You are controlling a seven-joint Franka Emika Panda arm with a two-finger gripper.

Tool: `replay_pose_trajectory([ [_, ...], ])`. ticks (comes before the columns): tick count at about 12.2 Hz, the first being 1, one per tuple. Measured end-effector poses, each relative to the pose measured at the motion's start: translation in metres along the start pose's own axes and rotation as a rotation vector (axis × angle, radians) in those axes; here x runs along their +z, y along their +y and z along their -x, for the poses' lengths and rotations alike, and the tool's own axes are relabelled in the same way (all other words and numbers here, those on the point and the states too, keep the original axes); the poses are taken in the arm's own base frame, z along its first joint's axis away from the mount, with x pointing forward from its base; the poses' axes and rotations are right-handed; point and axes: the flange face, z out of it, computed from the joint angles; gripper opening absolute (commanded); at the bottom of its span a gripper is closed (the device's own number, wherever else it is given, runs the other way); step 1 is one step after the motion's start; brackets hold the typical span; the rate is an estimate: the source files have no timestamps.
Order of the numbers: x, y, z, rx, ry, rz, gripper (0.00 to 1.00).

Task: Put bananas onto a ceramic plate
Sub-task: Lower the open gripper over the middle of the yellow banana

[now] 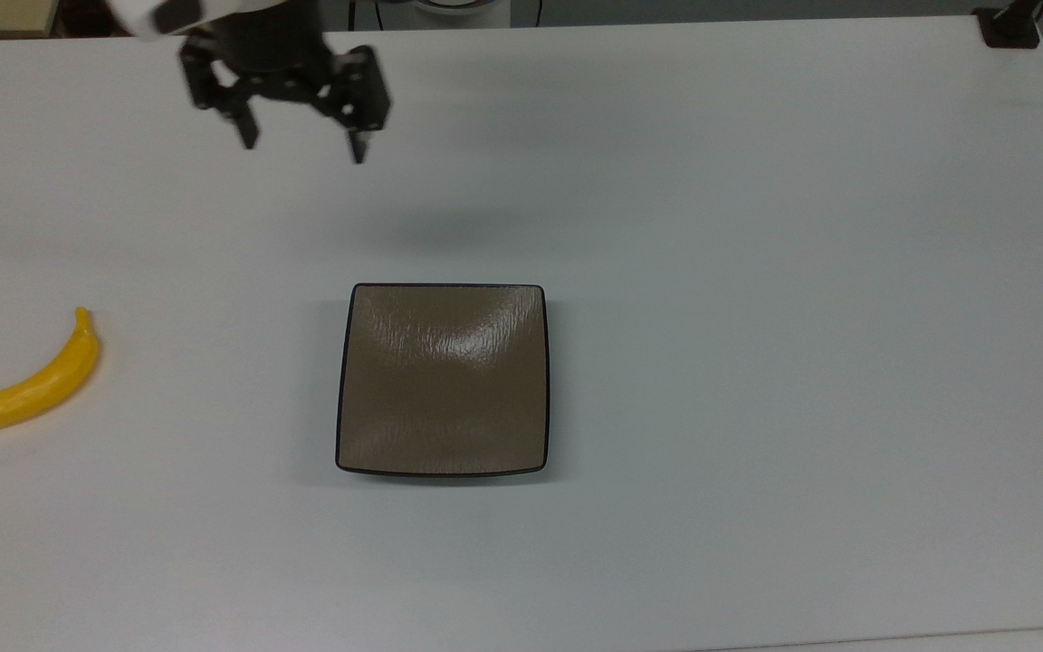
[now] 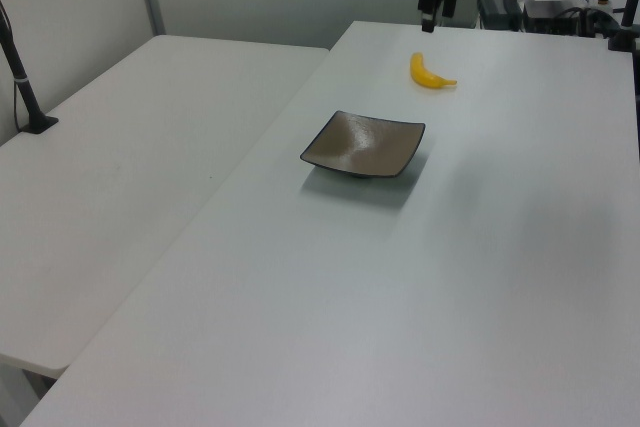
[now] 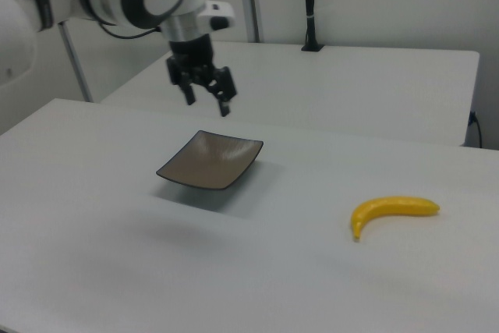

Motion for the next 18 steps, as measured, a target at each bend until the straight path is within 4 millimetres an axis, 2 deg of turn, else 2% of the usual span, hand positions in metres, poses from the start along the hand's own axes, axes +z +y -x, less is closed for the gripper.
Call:
replay_pose_trajectory([
  [1, 0.000, 0.024, -0.011, 0.037, 0.013, 0.005, 1.00],
  [3, 0.003, 0.056, -0.022, 0.108, 0.028, 0.012, 1.00],
  [6, 0.010, 0.102, -0.042, 0.269, 0.140, 0.018, 1.00],
  [11, 0.035, 0.183, -0.059, 0.564, 0.299, 0.017, 1.00],
  [14, 0.061, 0.209, -0.068, 0.650, 0.360, 0.014, 1.00],
  [18, 0.110, 0.246, -0.076, 0.697, 0.423, 0.027, 1.00],
])
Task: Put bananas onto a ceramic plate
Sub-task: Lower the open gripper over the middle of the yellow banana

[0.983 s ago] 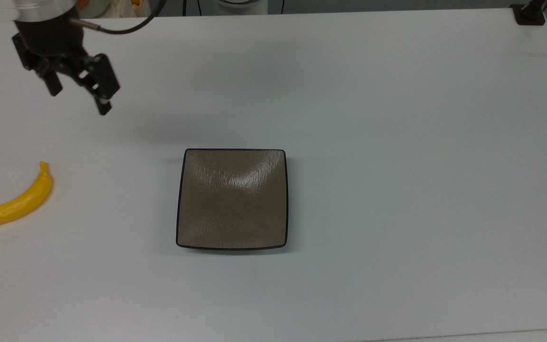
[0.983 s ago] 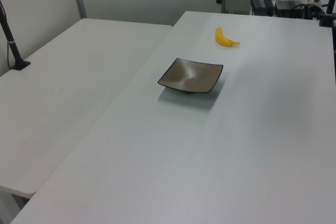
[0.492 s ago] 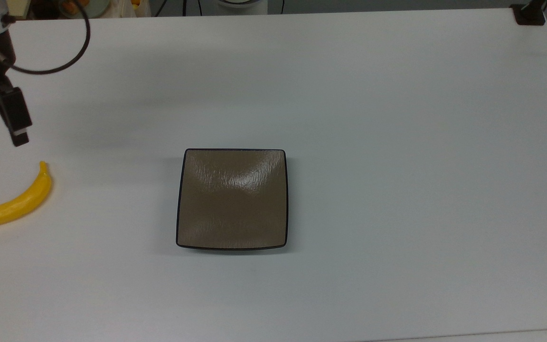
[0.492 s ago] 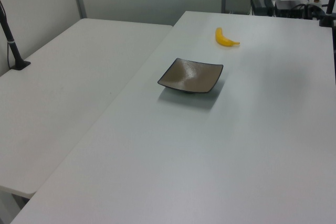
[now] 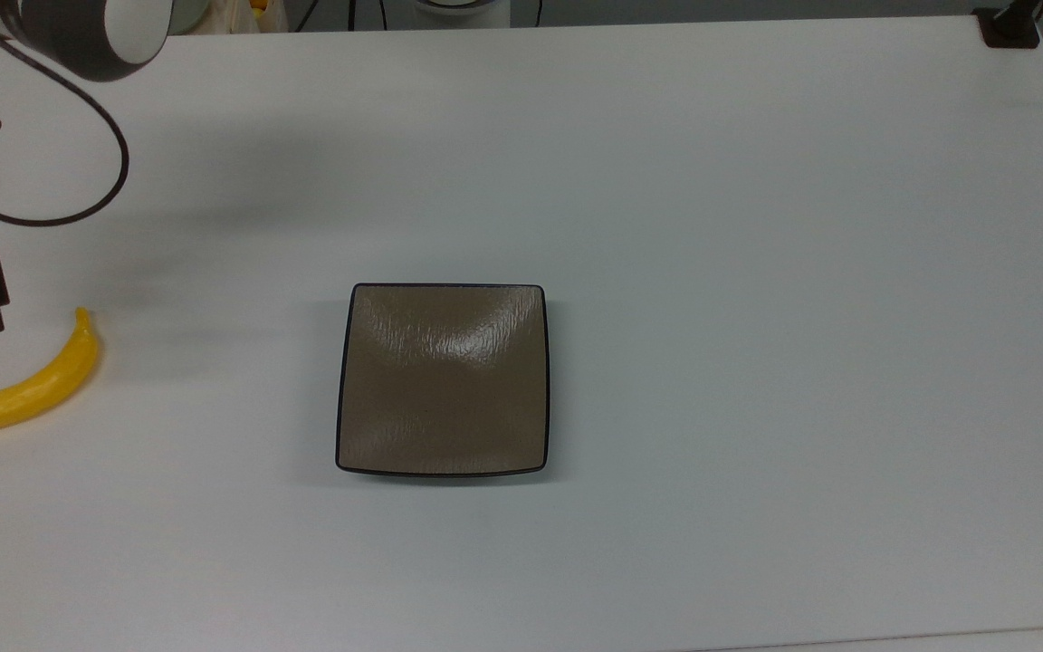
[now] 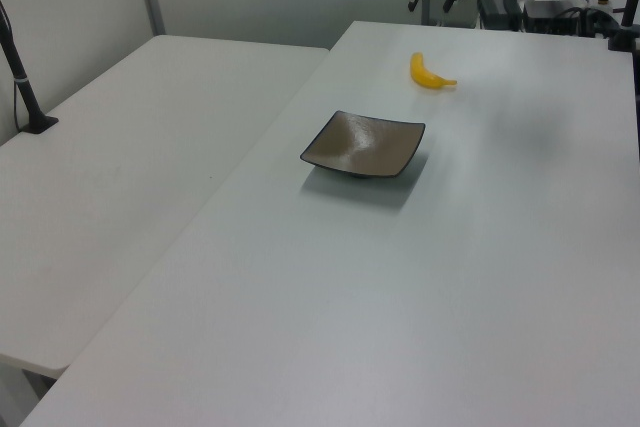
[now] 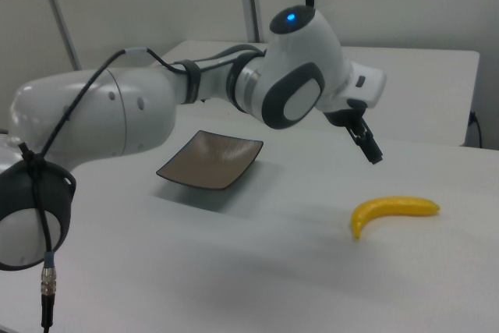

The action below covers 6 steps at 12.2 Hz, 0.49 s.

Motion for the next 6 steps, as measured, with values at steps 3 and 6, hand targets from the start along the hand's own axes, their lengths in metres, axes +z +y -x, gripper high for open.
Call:
replay_pose_trajectory([
  [3, 0.034, 0.016, -0.002, 0.017, 0.057, -0.011, 1.00],
  [6, 0.077, 0.033, 0.006, 0.028, 0.070, -0.003, 1.00],
])
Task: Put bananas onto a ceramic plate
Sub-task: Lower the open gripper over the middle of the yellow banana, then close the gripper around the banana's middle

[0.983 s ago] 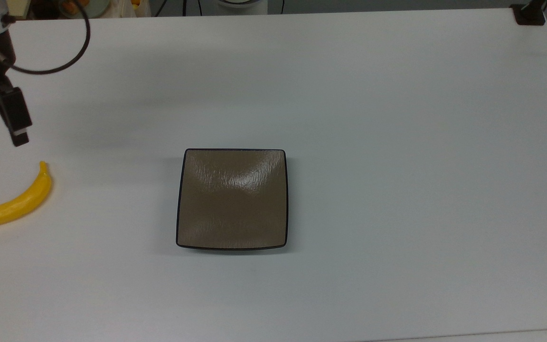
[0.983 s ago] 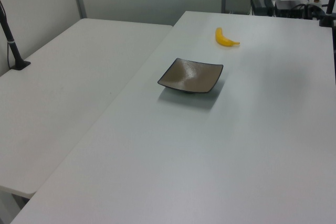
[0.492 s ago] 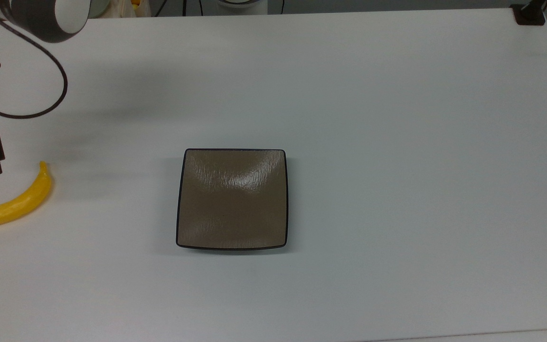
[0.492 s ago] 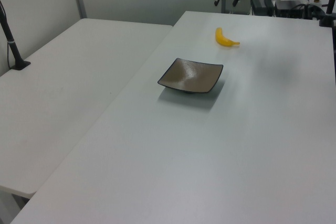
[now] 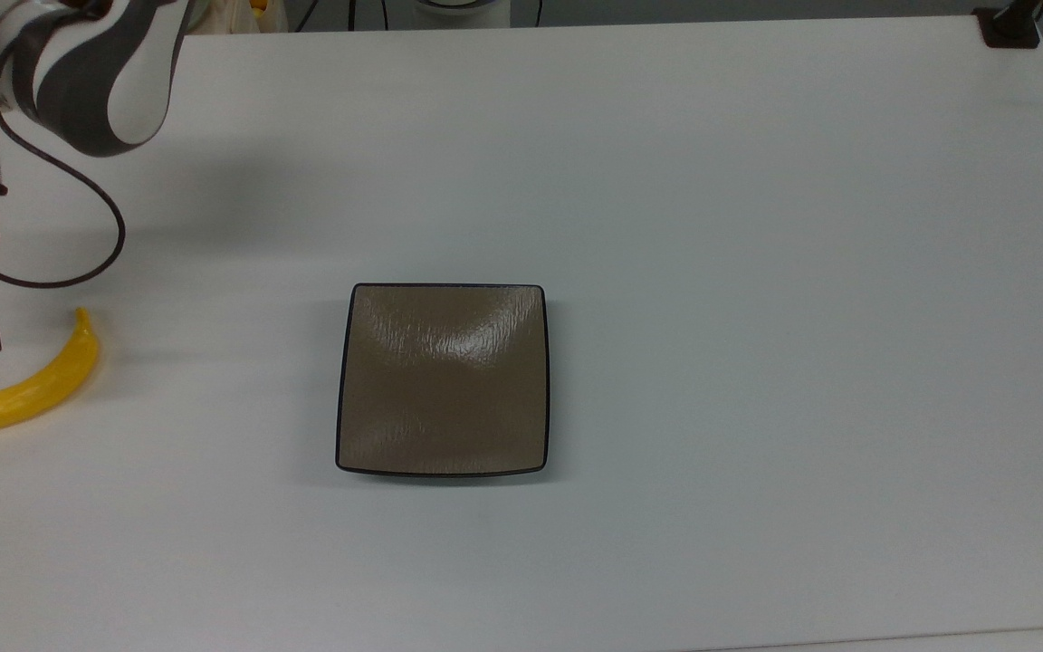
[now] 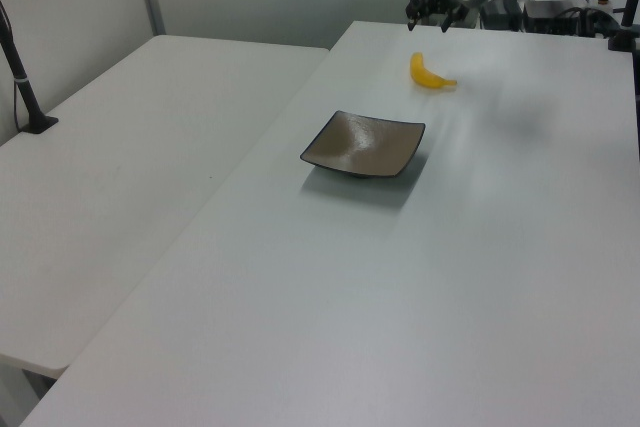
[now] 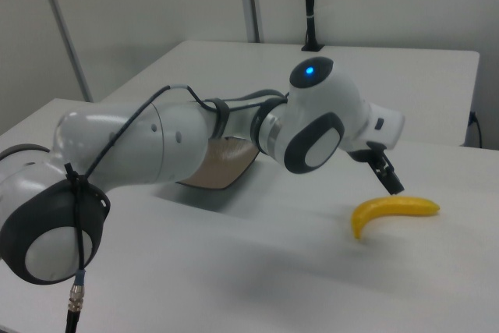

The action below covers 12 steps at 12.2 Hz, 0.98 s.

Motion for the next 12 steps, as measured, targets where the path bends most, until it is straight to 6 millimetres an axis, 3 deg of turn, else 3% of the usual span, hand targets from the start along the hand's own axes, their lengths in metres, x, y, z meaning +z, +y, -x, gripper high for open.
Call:
replay_pose_trajectory([
  [3, 0.028, 0.011, 0.013, 0.001, -0.025, 0.019, 1.00],
  [9, 0.064, 0.018, 0.030, -0.002, 0.010, 0.006, 1.00],
  [12, 0.073, 0.015, 0.037, -0.008, 0.019, -0.001, 0.82],
])
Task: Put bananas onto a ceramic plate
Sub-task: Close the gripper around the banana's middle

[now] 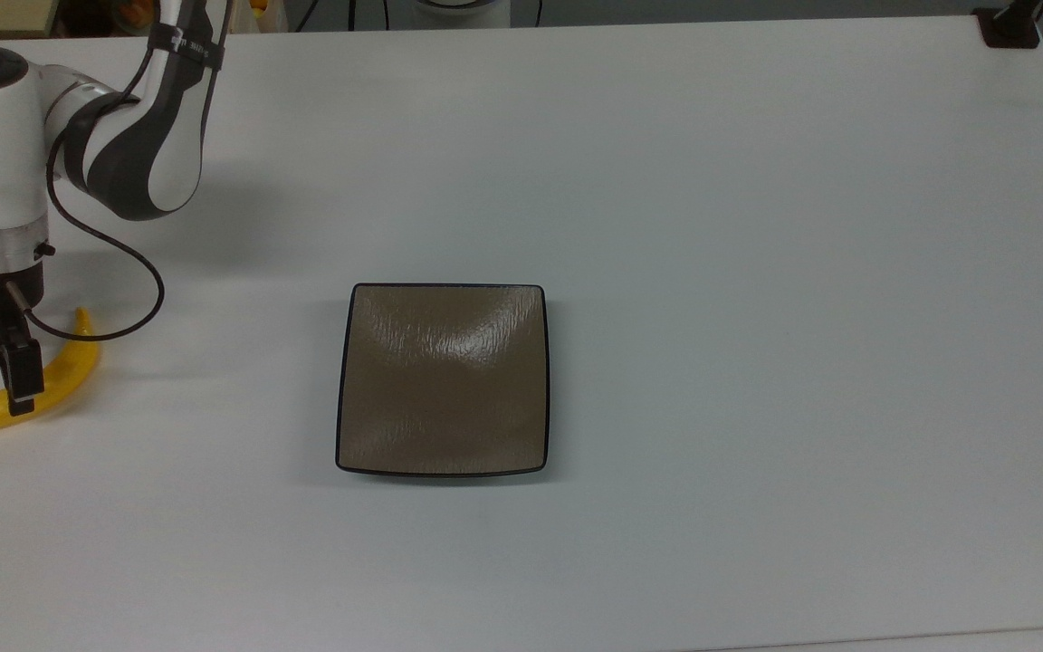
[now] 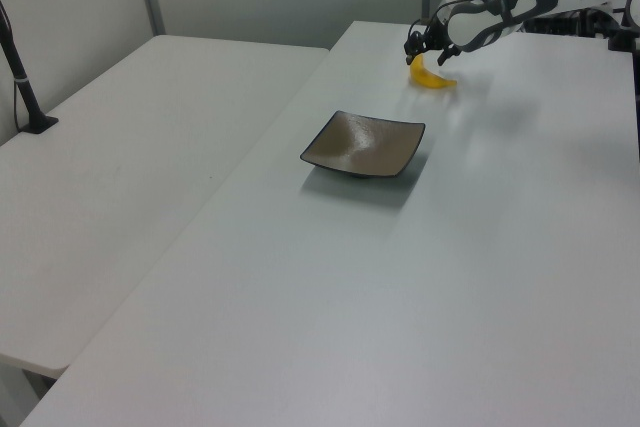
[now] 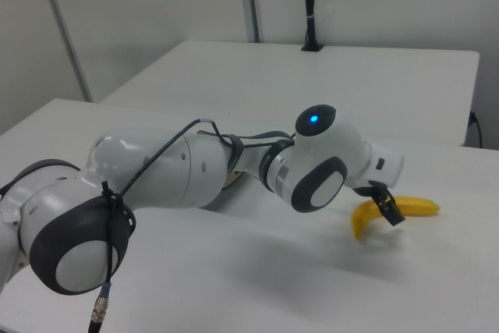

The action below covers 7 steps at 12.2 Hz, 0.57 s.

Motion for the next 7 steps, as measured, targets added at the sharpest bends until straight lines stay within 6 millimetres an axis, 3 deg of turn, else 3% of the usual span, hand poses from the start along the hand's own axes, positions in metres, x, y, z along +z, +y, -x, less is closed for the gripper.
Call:
replay_pose_trajectory([
  [5, -0.0003, -0.0040, 0.0015, -0.012, 0.000, -0.002, 0.64],
  [7, -0.0004, -0.0050, 0.0019, -0.029, 0.000, -0.003, 0.49],
])
